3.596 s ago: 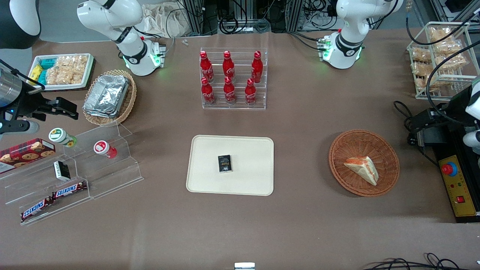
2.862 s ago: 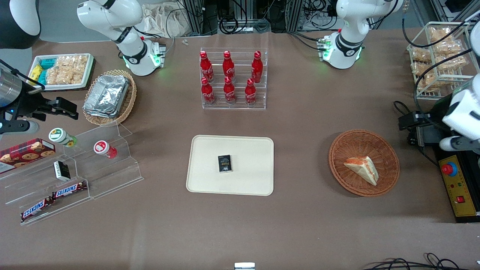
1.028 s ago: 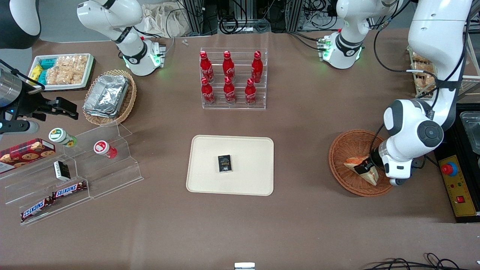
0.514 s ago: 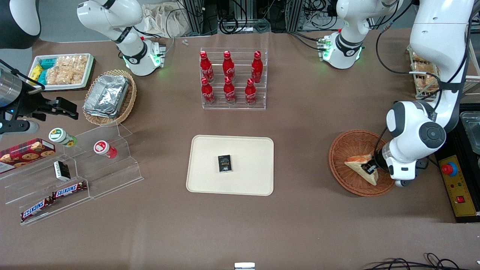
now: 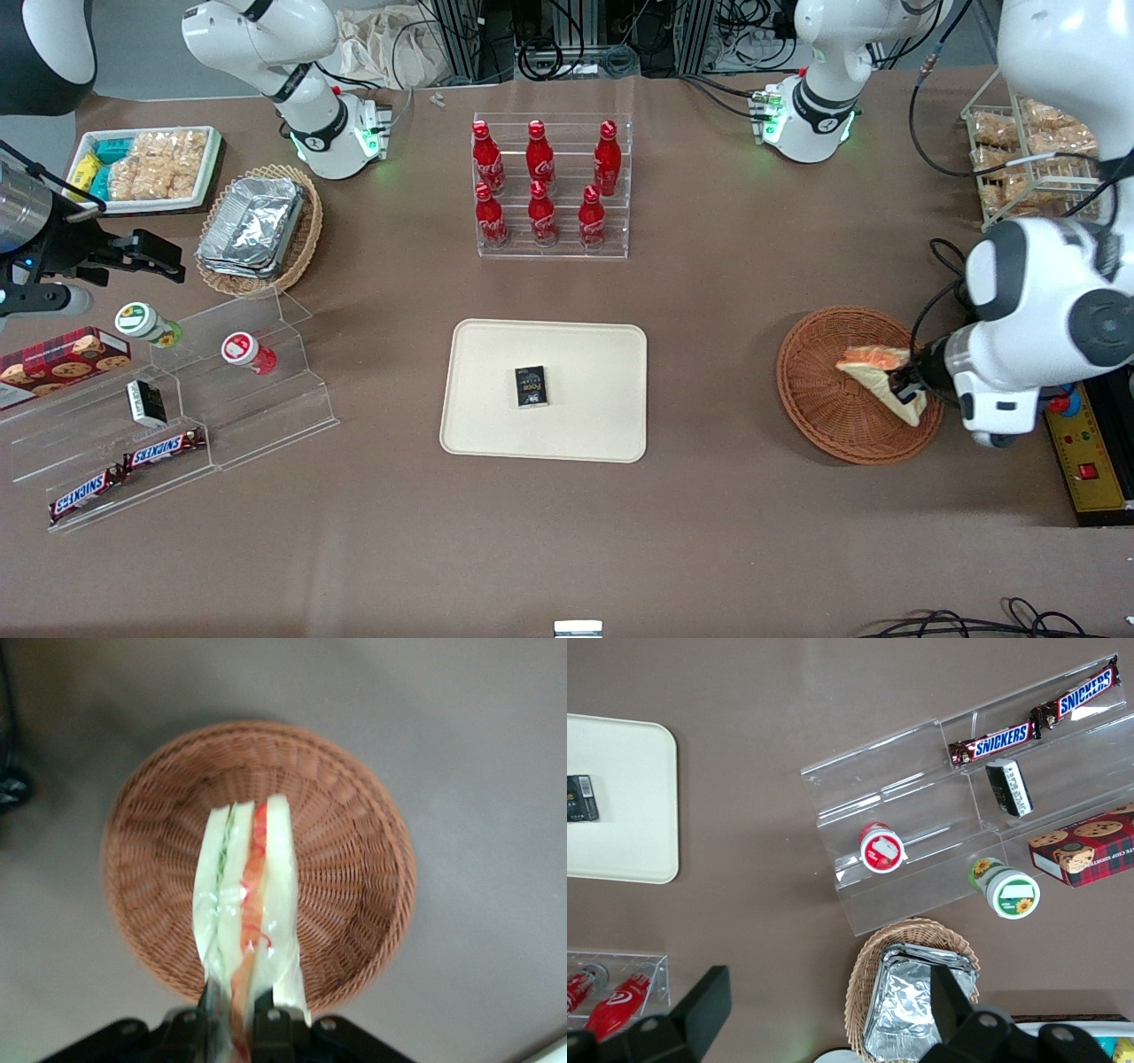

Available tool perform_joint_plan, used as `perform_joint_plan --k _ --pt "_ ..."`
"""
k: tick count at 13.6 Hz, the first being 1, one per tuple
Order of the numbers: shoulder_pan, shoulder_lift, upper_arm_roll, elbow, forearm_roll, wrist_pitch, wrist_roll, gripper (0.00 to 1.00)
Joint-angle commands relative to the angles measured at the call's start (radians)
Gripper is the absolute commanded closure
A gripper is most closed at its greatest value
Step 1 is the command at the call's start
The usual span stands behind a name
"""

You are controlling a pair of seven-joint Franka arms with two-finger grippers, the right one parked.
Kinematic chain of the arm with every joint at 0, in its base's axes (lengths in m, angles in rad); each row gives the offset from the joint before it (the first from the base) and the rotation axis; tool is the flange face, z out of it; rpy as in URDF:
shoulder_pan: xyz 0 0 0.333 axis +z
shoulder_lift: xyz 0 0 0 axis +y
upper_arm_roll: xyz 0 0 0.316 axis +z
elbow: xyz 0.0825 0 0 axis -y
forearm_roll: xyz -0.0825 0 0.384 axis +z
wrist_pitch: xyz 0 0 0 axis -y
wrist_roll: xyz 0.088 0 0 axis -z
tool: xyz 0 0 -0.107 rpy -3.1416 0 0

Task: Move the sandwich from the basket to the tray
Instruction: 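Lift the sandwich and carry it toward the cream tray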

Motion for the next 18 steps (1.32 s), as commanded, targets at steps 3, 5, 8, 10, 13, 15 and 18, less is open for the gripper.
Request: perform_joint_plan --k 3,5,8,10,13,15,18 --pt "-0.004 -0.038 -0.023 0.245 0.005 -0.314 0.194 0.91" --pt "-0.007 -0.076 -0.034 0.261 0.005 -0.327 0.282 0.91" --pt "-0.007 -0.104 -0.115 0.261 0.008 -0.324 0.346 0.91" --pt "-0.009 -0.099 -0.217 0.259 0.022 -0.312 0.37 0.91" --pt "-0.114 -0.058 -0.274 0.241 0.043 -0.232 0.348 0.91" --pt "-0.202 -0.009 -0.274 0.232 0.066 -0.159 0.305 0.91" --pt "-0.319 0.092 -0.271 0.236 0.124 -0.048 0.247 0.91"
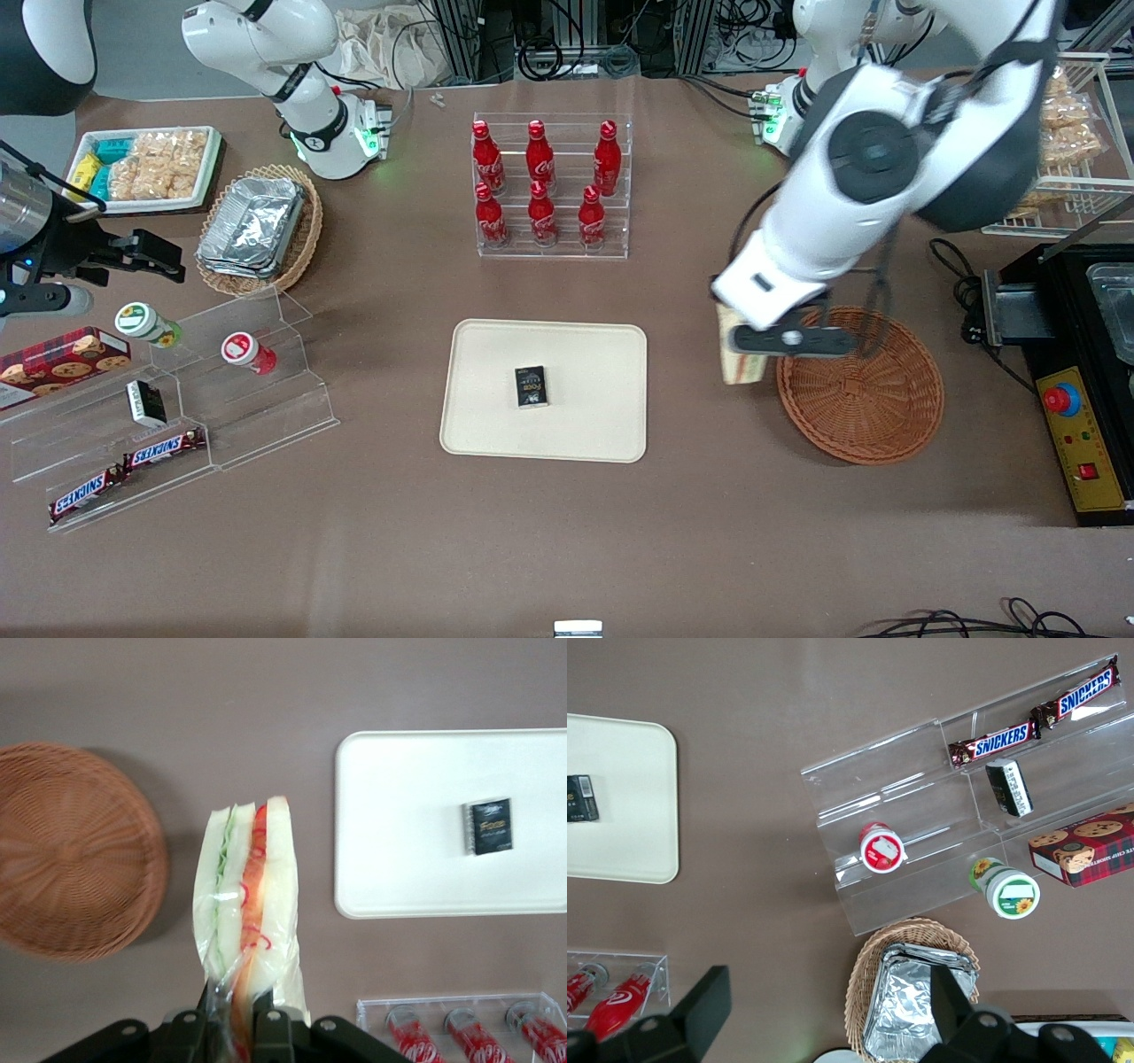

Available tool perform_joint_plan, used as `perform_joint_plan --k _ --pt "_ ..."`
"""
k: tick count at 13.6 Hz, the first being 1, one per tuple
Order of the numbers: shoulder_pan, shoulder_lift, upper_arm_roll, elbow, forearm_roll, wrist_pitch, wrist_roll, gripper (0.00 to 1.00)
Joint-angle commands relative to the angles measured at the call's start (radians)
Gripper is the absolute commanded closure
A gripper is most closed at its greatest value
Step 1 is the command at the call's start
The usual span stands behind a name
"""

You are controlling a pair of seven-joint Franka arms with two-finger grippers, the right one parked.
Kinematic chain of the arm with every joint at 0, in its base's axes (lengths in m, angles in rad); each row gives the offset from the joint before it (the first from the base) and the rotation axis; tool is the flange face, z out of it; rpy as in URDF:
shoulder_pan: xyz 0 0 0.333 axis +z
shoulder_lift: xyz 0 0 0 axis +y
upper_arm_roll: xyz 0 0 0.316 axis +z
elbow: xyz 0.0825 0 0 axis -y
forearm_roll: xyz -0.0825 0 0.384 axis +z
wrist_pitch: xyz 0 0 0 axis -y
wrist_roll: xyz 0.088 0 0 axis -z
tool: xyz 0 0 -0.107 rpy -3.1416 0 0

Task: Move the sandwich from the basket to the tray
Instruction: 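Lift the sandwich and carry it toward the cream tray, then lower the sandwich onto the tray beside the black tissue packet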

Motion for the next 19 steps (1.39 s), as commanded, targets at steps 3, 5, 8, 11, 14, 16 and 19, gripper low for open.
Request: perform_joint_plan --k 3,5,8,11,14,16,19 --pt "-0.139 0.184 0.006 0.031 0.123 0.159 -0.072 0.91" --pt "-0.172 0.243 0.006 0.032 0.126 0.199 -0.074 0.91" --pt "-0.19 0.335 0.011 0.031 0.129 0.286 -0.074 0.91" --pt "-0.259 0.401 0.099 0.032 0.124 0.363 -0.075 0.89" --pt "-0.295 0.421 0.15 0.032 0.118 0.406 -0.074 0.55" --pt "-0.29 0.41 0.15 0.032 0.114 0.394 -0.075 0.0" --pt "-0.284 0.351 0.149 0.034 0.106 0.301 -0.083 0.0"
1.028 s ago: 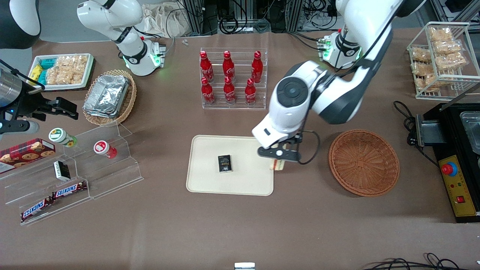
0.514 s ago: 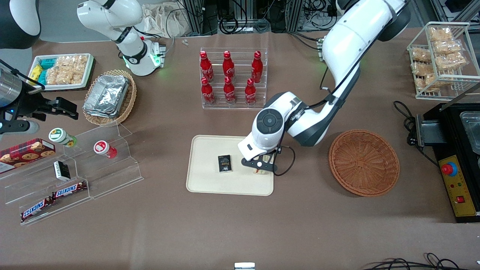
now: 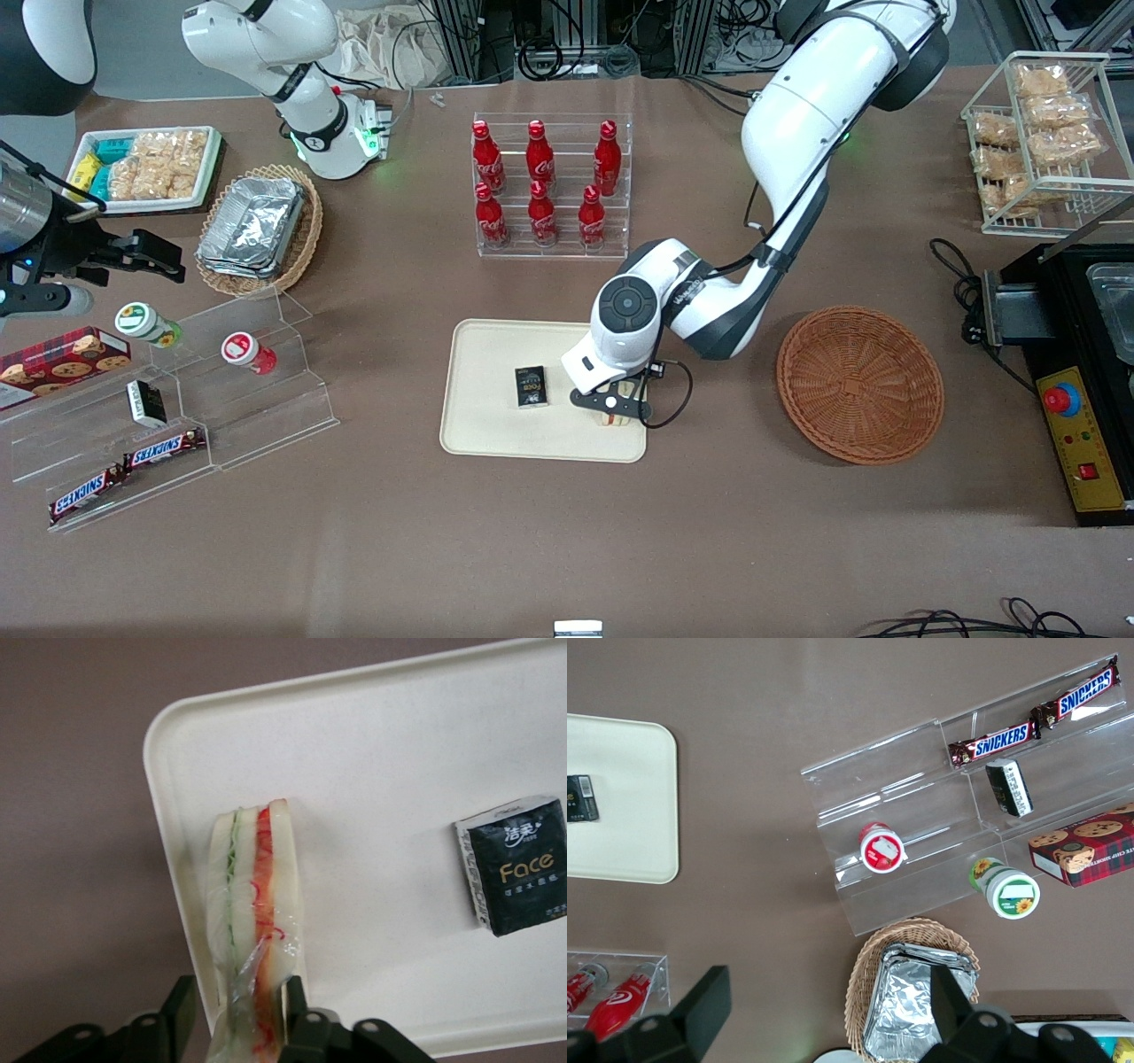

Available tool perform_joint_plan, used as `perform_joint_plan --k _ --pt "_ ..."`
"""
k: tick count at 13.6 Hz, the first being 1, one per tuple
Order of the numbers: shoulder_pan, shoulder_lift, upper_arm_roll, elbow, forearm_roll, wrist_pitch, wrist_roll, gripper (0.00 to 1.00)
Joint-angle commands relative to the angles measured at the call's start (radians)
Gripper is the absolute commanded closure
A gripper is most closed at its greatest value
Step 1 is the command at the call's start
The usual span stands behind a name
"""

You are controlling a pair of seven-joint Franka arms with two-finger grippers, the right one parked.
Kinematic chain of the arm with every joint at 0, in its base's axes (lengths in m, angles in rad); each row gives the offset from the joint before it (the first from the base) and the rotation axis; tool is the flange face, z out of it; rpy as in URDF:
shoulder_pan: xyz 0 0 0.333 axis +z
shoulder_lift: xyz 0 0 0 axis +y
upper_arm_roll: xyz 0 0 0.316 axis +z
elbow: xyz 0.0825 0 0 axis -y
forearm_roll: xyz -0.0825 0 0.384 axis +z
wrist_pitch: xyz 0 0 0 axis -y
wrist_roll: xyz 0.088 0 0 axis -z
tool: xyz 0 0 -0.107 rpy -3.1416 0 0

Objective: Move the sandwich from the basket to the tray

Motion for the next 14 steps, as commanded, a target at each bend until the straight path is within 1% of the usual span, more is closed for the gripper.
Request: perform_joint_plan --k 1,3,5,7,8,9,11,12,14 --pt "-0.008 -0.092 0.013 0.002 -0.003 -0.106 -0.064 0.0" --pt "0.0 -0.161 0.014 0.003 -0.001 -0.179 -0.087 0.0" --pt "0.05 -0.24 0.014 -0.009 -0.007 -0.191 -0.113 0.0" --pt "0.093 -0.312 0.014 -0.014 -0.004 -0.272 -0.12 0.0" --pt "0.127 -0.352 0.014 -0.014 0.005 -0.324 -0.088 0.0" --pt "0.167 -0.392 0.014 -0.014 0.003 -0.364 0.012 0.0" --pt "0.242 -0.453 0.013 -0.012 -0.006 -0.47 0.266 0.0" --pt "0.273 -0.484 0.014 -0.015 -0.004 -0.508 0.313 0.0" --pt "0.331 -0.539 0.014 -0.021 -0.004 -0.547 0.316 0.0"
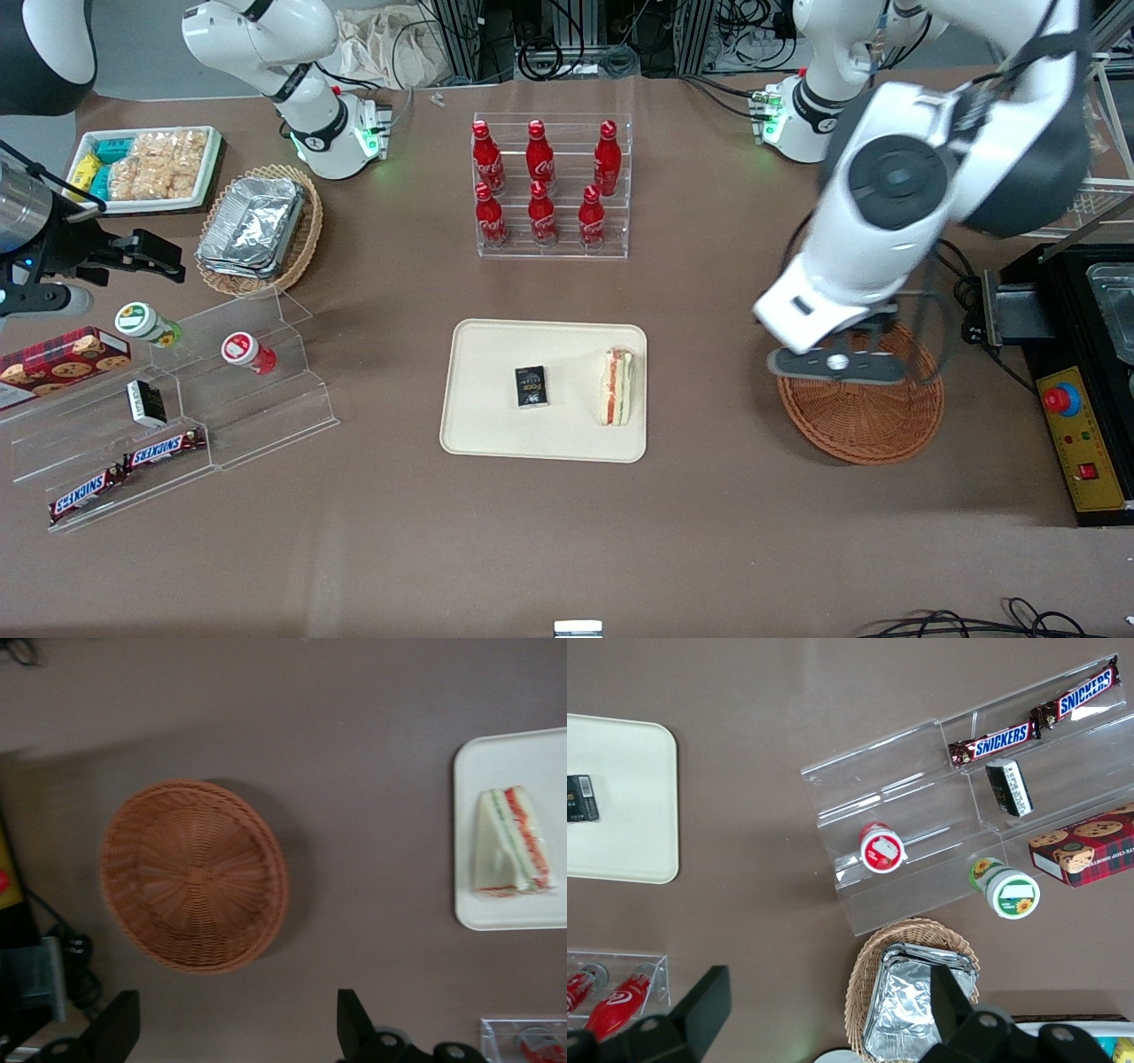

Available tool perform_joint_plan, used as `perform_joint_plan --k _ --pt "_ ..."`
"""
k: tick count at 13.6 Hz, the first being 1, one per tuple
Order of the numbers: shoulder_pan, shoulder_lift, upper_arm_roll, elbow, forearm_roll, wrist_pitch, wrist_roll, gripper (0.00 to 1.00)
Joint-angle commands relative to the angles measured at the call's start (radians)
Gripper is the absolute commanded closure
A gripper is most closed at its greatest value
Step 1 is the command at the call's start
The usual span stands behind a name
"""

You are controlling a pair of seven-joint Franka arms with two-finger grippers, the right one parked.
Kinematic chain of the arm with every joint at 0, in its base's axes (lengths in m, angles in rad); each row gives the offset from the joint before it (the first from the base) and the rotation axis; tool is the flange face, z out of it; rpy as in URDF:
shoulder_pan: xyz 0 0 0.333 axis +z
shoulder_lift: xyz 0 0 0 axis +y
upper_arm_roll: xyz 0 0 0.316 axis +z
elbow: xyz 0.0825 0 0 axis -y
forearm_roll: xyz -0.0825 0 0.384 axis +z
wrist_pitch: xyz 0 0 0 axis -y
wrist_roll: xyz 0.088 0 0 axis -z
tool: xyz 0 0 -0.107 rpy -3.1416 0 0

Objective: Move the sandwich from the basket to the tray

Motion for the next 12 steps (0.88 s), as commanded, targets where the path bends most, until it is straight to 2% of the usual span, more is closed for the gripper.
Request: perform_joint_plan --k 1,4,8,12 --pt "0.081 -0.091 -0.008 -0.046 -0.005 -0.037 0.031 0.0" --pt "0.206 -0.125 -0.011 -0.038 -0.062 -0.091 0.096 0.0" --pt "0.302 -0.176 0.004 -0.036 -0.066 -0.132 0.326 0.0" --pt "0.347 -0.201 0.004 -0.044 -0.099 -0.135 0.356 0.0"
